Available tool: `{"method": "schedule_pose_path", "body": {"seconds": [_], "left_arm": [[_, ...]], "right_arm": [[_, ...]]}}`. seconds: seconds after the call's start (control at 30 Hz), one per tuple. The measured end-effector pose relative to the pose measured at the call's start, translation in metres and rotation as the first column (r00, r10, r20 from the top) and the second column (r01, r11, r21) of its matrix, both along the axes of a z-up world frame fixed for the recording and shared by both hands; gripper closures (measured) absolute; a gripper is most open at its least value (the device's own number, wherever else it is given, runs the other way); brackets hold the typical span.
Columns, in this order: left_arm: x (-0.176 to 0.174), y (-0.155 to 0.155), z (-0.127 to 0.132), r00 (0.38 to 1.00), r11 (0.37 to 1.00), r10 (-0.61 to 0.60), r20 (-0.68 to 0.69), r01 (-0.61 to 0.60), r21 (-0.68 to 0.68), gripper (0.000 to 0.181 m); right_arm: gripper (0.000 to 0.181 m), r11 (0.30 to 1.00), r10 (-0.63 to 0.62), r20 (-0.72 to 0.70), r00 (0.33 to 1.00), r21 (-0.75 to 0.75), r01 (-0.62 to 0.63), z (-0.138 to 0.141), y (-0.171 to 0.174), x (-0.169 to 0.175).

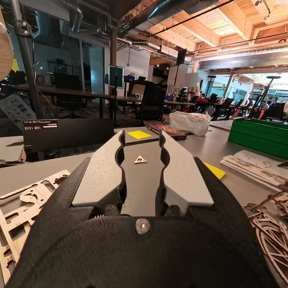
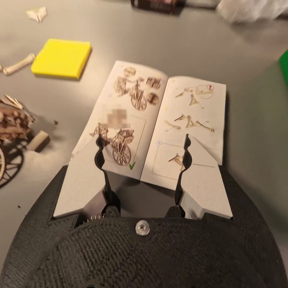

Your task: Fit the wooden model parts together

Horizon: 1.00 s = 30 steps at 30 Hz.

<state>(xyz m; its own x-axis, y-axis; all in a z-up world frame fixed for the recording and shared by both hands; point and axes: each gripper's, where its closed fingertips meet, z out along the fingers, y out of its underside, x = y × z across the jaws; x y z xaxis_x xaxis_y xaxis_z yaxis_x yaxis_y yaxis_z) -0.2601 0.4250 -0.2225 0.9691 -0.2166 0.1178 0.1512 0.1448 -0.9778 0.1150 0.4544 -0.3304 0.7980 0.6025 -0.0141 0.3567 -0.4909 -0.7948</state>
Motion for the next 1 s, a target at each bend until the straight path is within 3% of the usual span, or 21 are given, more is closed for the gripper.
{"method": "schedule_pose_path", "body": {"seconds": [0.2,0.37,0.53,0.67,0.83,1.0], "left_arm": [[0.0,0.0,0.0,1.0,1.0,-0.003,0.004,0.003,0.0,0.139],[0.0,0.0,0.0,1.0,1.0,-0.006,0.003,0.006,-0.001,0.139],[0.0,0.0,0.0,1.0,1.0,-0.005,0.005,0.005,-0.002,0.139],[0.0,0.001,-0.001,1.0,1.0,-0.005,0.006,0.005,-0.003,0.139],[-0.001,0.001,0.0,1.0,1.0,-0.007,0.012,0.007,-0.003,0.14],[-0.001,0.001,-0.001,1.0,1.0,-0.008,0.013,0.008,-0.004,0.14]], "right_arm": [[0.083,0.975,-0.07,-0.069,0.995,0.208,0.083,0.04,0.011,0.014],[0.084,0.913,-0.115,-0.079,0.99,0.383,0.137,0.069,0.013,0.023],[0.102,0.838,-0.127,-0.119,0.985,0.519,0.17,0.098,0.007,0.029],[0.108,0.796,-0.133,-0.124,0.983,0.578,0.18,0.11,0.003,0.032],[0.131,0.739,-0.126,-0.148,0.981,0.646,0.192,0.124,-0.005,0.036],[0.135,0.757,-0.113,-0.148,0.983,0.628,0.182,0.12,-0.004,0.033]]}}
